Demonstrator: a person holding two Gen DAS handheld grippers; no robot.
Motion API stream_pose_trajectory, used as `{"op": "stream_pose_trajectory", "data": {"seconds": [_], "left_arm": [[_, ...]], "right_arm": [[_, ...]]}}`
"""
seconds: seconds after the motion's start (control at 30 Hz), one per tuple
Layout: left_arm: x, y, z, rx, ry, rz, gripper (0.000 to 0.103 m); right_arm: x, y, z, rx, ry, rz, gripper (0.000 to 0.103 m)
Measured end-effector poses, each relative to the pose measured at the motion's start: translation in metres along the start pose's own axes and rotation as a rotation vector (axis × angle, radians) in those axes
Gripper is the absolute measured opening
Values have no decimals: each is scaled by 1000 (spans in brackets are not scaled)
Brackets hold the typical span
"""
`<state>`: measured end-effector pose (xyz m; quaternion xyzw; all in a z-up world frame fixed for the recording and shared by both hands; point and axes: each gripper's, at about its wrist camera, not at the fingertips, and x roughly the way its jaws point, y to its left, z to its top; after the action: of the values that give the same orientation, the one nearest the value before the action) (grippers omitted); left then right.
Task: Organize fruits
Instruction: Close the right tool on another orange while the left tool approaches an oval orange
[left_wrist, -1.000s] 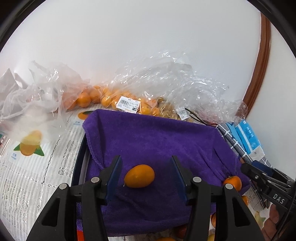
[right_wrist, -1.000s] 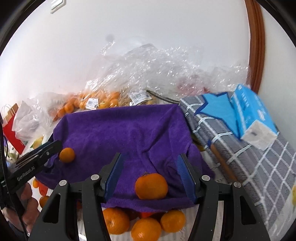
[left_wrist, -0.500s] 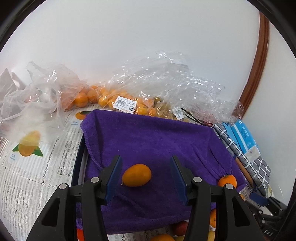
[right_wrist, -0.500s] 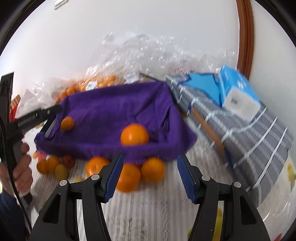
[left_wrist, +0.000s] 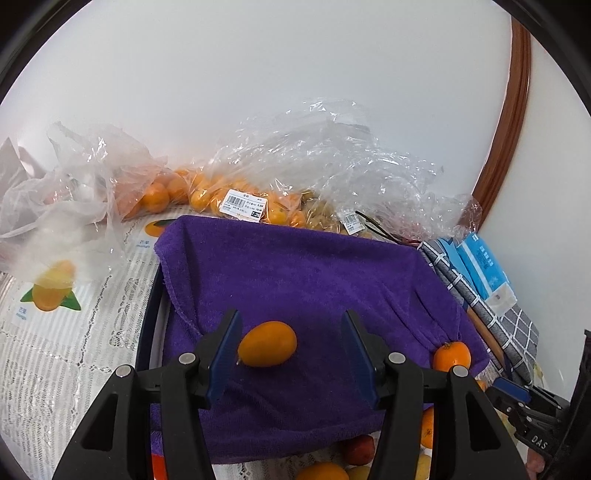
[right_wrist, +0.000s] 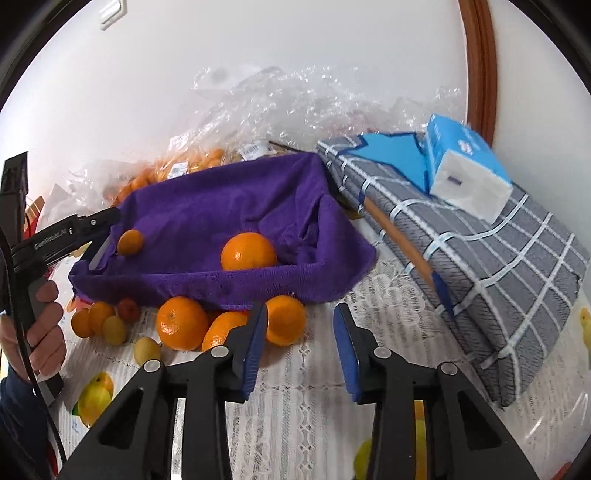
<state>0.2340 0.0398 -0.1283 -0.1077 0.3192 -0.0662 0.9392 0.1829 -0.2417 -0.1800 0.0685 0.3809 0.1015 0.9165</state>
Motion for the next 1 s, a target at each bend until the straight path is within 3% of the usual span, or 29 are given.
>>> {"op": "stream_pose_trajectory", "data": {"seconds": [0.1, 0.2, 0.4, 0.47, 0.53, 0.77, 1.0], "left_arm": [[-12, 2, -1, -6, -10, 2, 53], [-28, 5, -1, -4, -33, 53, 54], [-52, 26, -18, -34, -12, 87, 54], [-60, 34, -26, -53, -4, 77, 54], [-68, 42, -34, -76, -1, 68, 54], [-85, 55, -53, -120, -18, 56, 54], [-81, 54, -59, -112, 11, 38, 54]], "right_arm": [[8, 3, 3, 13, 8, 9, 37], [16, 3, 6, 20, 30, 2, 37], [21, -6, 8, 73, 58, 68, 37], [20, -9, 8, 86, 61, 97, 30], [16, -11, 7, 99, 60, 112, 30], [-4, -21, 1, 101, 17, 70, 30], [-3, -21, -9, 62, 29, 26, 32]]}}
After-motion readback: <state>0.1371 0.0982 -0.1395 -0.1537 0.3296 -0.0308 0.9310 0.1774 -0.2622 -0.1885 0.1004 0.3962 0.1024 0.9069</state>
